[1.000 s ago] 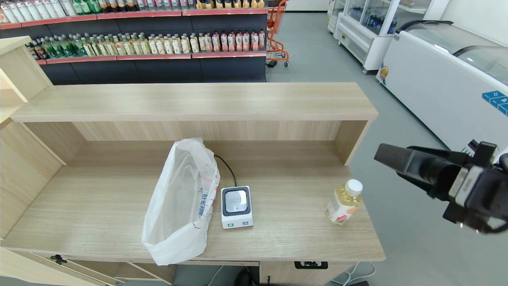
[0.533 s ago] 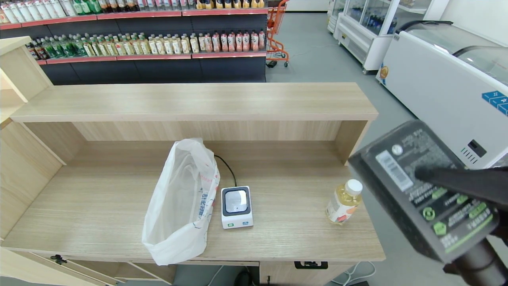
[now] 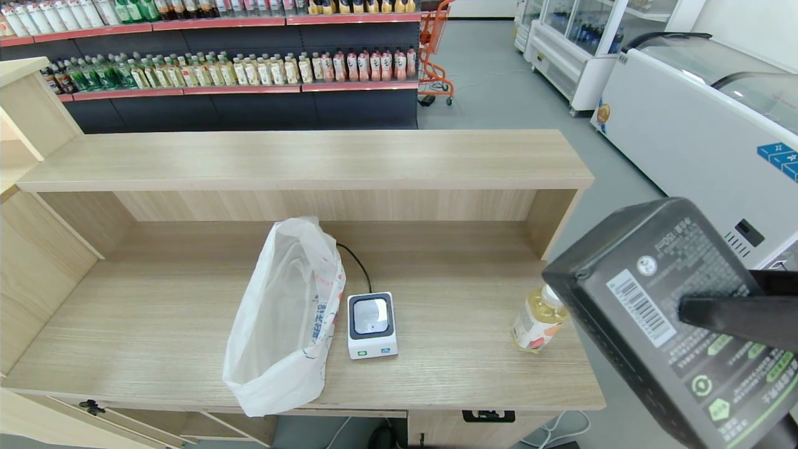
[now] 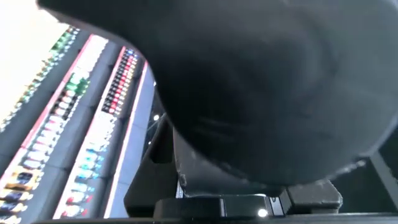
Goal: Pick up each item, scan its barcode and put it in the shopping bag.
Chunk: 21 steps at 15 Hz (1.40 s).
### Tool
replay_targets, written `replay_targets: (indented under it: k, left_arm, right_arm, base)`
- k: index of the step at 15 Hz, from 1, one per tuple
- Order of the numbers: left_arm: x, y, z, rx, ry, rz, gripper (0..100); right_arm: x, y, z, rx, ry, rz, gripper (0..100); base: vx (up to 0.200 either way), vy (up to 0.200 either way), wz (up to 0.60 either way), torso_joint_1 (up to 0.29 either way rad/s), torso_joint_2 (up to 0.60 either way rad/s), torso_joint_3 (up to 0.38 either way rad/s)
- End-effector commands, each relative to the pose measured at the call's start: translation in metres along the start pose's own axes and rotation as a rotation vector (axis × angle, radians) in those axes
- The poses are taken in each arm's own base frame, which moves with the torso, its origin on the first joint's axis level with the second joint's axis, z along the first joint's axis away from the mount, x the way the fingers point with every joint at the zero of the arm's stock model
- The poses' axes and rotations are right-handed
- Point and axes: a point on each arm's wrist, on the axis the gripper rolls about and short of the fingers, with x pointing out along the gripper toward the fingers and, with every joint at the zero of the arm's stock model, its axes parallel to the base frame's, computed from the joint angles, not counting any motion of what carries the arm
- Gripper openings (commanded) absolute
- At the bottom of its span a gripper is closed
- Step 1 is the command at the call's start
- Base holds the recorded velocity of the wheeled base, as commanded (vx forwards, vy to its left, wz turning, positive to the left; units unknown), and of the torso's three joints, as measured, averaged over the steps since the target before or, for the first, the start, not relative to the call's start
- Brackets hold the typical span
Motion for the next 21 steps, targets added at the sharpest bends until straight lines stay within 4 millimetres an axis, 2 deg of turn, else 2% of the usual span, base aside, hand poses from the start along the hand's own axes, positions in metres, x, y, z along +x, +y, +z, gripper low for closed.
replay_targets:
  k: [1,7,10,18,20,21]
  left_arm:
    - [0.0,0.0,0.0,0.0,0.002,0.0,0]
    - [0.0,0.0,0.0,0.0,-0.001,0.0,0]
    - [0.0,0.0,0.0,0.0,0.001,0.0,0]
    - [0.0,0.0,0.0,0.0,0.001,0.0,0]
    - [0.0,0.0,0.0,0.0,0.001,0.0,0]
    - [0.0,0.0,0.0,0.0,-0.001,0.0,0]
  right_arm:
    - [0.005,-0.001,-0.002,-0.001,-0.01,-0.023,0]
    - [0.013,0.004,0.008,0.043,-0.056,-0.043,0]
    - [0.028,0.005,0.014,0.071,-0.108,-0.098,0]
    - [0.027,-0.001,0.014,0.081,-0.108,-0.114,0]
    - [0.024,0.005,0.003,0.222,-0.055,-0.045,0]
    - [0.013,0.021,0.003,0.443,0.064,0.122,0]
  base:
    - [0.0,0.0,0.0,0.0,0.0,0.0]
    - [0.0,0.0,0.0,0.0,0.0,0.0]
    - [0.0,0.0,0.0,0.0,0.0,0.0]
    - [0.0,0.0,0.0,0.0,0.0,0.0]
    - [0.0,0.0,0.0,0.0,0.0,0.0]
    - [0.0,0.0,0.0,0.0,0.0,0.0]
